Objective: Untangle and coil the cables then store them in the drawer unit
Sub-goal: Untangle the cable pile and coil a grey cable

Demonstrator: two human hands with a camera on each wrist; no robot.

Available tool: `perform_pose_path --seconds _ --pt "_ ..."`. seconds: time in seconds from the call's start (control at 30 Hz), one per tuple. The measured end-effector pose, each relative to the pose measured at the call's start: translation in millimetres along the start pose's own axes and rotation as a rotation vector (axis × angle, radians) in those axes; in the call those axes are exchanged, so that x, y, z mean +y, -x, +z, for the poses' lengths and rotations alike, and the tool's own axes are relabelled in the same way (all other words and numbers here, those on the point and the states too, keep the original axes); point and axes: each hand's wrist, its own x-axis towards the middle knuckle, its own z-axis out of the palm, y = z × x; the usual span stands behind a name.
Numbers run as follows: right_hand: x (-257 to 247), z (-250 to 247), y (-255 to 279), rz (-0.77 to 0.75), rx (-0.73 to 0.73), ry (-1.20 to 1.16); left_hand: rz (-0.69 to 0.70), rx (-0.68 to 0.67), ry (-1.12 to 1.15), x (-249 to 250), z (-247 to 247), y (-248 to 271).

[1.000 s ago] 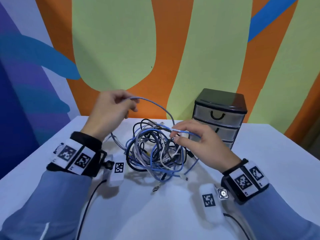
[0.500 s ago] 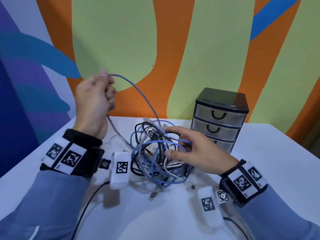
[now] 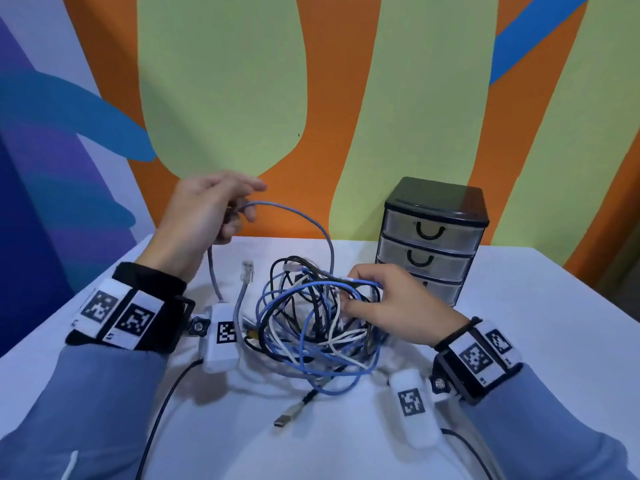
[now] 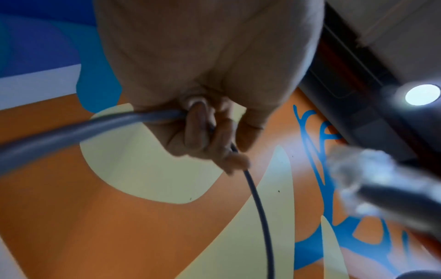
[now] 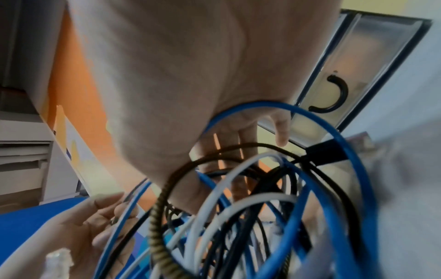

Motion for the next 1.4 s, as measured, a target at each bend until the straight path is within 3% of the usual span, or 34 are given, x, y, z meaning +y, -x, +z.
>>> perform_pose_path --seconds 0.17,0.27,0.33,0.43,0.57,0.63,0.73,0.83,0.9,1.0,1.07,1.13,1.27,1.33,1.4 --pt "1.4 3.4 -0.2 0.01 0.03 -0.087 0.128 -0.282 -0.452 5.0 -0.5 10.8" --pt "1.7 4.5 -0.5 0.007 -0.006 -0.051 0.088 -0.325 -0.403 1.8 4.3 9.7" --pt "-1.7 4.7 1.1 -0.022 -0.075 -0.04 0.061 -0.233 -0.248 0.6 7.8 6.7" --pt "-5.1 4.6 4.3 -0.026 -0.09 -0.02 0.053 0.043 0.048 2.5 4.7 -0.2" --pt "0.1 0.3 4.3 0.002 0.008 0.047 0.105 0.387 0.532 5.0 -22.8 -9.9" --pt "5.3 -1.8 2.2 0.025 0.108 0.068 0.128 0.466 0.682 0.5 -44.8 -16.1" --pt "10.6 -3.6 -1.3 0.062 0.239 0.108 0.086 0.454 0.669 -8.5 -50.1 -20.7" --pt "19.2 -6.9 -4.9 0.166 0.335 0.113 0.1 0.575 0.688 -13.3 -40.6 -21.3" --pt "22.0 -10.1 -5.0 0.253 0.336 0.131 0.151 0.644 0.801 -15.7 -47.0 -22.9" --pt "17.1 -12.8 -3.6 0.324 0.297 0.133 0.14 0.62 0.897 -17.3 -58.1 -26.3" --pt "14.8 -13.1 -2.1 0.319 0.297 0.126 0.053 0.54 0.806 -14.9 -53.4 -26.5" --pt "15.6 -14.2 -2.1 0.31 0.317 0.127 -0.035 0.446 0.578 -13.5 -42.2 -24.6" --pt "18.3 -17.1 -3.2 0.331 0.409 0.051 -0.068 0.354 0.27 -17.1 -27.7 -21.1" --pt "18.2 -21.3 -4.0 0.332 0.438 -0.003 -0.08 0.437 0.388 -18.1 -35.6 -23.3" --pt "21.5 -25.2 -4.4 0.35 0.422 -0.042 -0.106 0.516 0.684 -16.9 -52.6 -25.1"
